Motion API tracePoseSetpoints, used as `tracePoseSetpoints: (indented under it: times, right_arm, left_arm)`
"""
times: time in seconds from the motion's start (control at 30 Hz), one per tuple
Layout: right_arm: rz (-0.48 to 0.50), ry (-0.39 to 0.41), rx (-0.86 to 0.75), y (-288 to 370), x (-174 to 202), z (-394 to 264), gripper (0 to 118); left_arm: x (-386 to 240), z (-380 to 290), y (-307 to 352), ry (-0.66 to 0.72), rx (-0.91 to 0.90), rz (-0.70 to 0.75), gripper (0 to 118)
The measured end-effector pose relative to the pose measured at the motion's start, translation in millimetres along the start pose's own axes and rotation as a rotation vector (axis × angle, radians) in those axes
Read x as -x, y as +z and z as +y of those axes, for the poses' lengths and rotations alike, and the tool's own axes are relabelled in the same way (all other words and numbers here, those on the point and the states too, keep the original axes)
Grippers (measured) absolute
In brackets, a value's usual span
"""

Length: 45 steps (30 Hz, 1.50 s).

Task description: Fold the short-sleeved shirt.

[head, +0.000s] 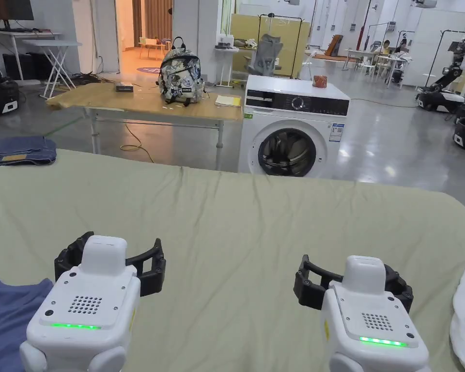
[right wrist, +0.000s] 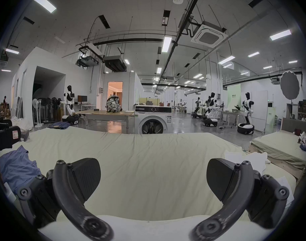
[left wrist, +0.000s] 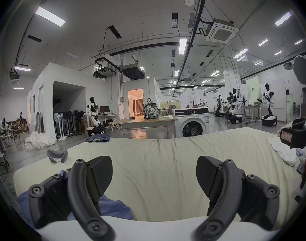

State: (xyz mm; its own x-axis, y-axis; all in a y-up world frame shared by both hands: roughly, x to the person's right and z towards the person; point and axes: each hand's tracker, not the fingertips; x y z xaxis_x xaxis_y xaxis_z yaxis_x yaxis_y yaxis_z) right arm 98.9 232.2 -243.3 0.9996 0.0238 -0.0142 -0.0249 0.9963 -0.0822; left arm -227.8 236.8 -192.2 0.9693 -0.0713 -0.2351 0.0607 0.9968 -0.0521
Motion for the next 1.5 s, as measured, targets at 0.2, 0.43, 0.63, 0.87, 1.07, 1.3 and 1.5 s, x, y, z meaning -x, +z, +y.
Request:
tracePoseSetpoints:
  times: [0.2,0.43,0.63,0.87,1.07,1.3,1.5]
  right_arm:
    - [-0.010,0.104,0.012,-1.7,3.8,-4.4,118]
    - [0.003,0.055,0.033,-1.6,-1.2,-4.2,118]
    - [0.048,-0.465,0.064,-5.2,-33.3,4.6,118]
    - [0.000,0.236,-0.039,-4.3,-1.7,15.0,118]
    - [-0.104,1.238,-0.258,4.4,25.0,-14.7,118]
    - [-0.087,1.055,-0.189,3.5,14.1,-10.9,118]
    - [0.020,0.148,0.057,-4.3,-16.2,17.1,118]
  left_arm:
    - [3.4,-2.5,-0.6,-0.003,0.021,-0.004,99]
    - [14.5,-4.9,-1.9,0.089,0.038,-0.018,99]
    - [42.0,-5.6,-7.5,0.519,0.054,-0.103,99]
    - [1.5,12.7,-4.1,-0.210,-0.009,-0.023,99]
    - [-32.0,-15.1,-9.9,-1.116,-0.062,0.097,99]
    - [-32.3,-1.9,1.3,-0.920,-0.045,0.057,99]
    - [-3.7,23.3,6.1,-0.047,-0.004,-0.085,99]
